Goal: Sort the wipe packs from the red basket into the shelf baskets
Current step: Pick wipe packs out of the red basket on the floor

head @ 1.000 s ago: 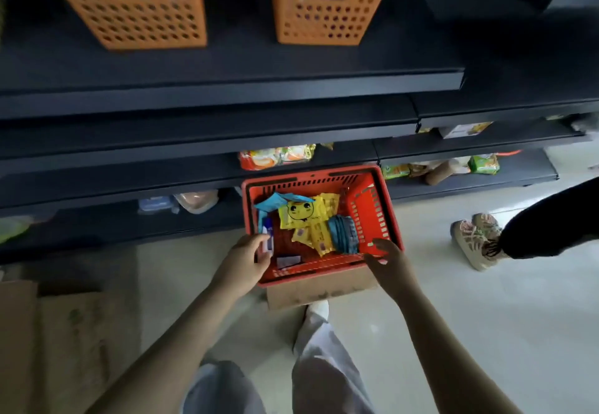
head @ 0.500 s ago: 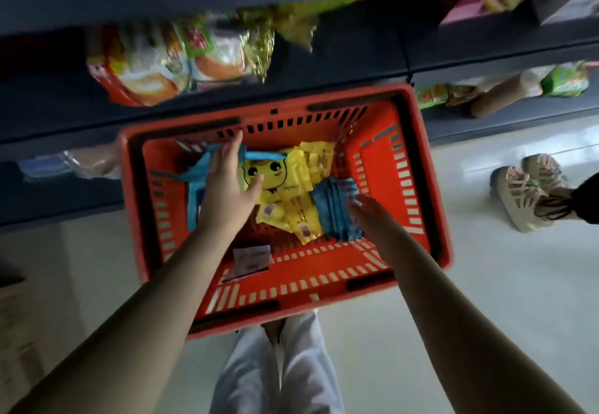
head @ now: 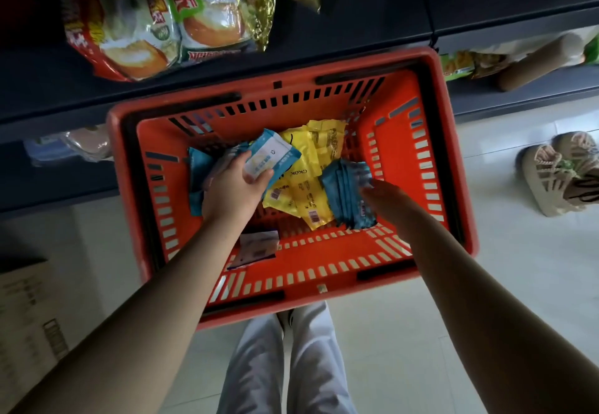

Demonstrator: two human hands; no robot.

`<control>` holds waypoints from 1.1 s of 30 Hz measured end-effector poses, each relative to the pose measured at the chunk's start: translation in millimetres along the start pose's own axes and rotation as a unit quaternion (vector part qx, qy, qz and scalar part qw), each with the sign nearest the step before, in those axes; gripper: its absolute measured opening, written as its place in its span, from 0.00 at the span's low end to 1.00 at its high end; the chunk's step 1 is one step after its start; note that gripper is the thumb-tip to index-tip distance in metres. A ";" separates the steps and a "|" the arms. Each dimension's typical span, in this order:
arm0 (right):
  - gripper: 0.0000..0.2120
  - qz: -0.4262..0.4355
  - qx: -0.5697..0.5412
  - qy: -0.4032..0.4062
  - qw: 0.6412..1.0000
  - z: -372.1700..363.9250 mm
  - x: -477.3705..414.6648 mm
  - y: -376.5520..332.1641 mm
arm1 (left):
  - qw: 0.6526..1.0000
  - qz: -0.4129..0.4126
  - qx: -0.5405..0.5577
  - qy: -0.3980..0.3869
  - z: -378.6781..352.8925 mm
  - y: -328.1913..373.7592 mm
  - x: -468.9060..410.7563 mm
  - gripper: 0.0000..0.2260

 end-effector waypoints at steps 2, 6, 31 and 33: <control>0.19 0.012 0.026 0.003 1.000 -3.1 -1.5 -1.3 | 0.999 0.015 -0.016 0.024 0.5 2.5 -4.4 0.25; 0.13 0.015 -0.026 0.005 1.000 0.8 0.1 7.2 | 0.997 0.037 -0.052 0.042 -3.7 3.2 -8.4 0.17; 0.13 0.136 -0.258 0.142 0.946 34.3 52.4 -35.9 | 0.977 0.054 0.206 -0.018 19.5 26.8 33.0 0.12; 0.13 0.166 -0.369 0.120 0.907 50.0 91.9 -59.8 | 0.949 0.083 0.305 -0.021 55.1 38.8 58.9 0.10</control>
Point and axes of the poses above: each hand's wrist, its own x-axis away from the middle knuckle, its own z-axis out of the back of the hand, y = z × x, the point moved 6 cm from there along -x, towards the middle knuckle, and after that the axes turned 5 degrees about z, right-handed, at the moved point
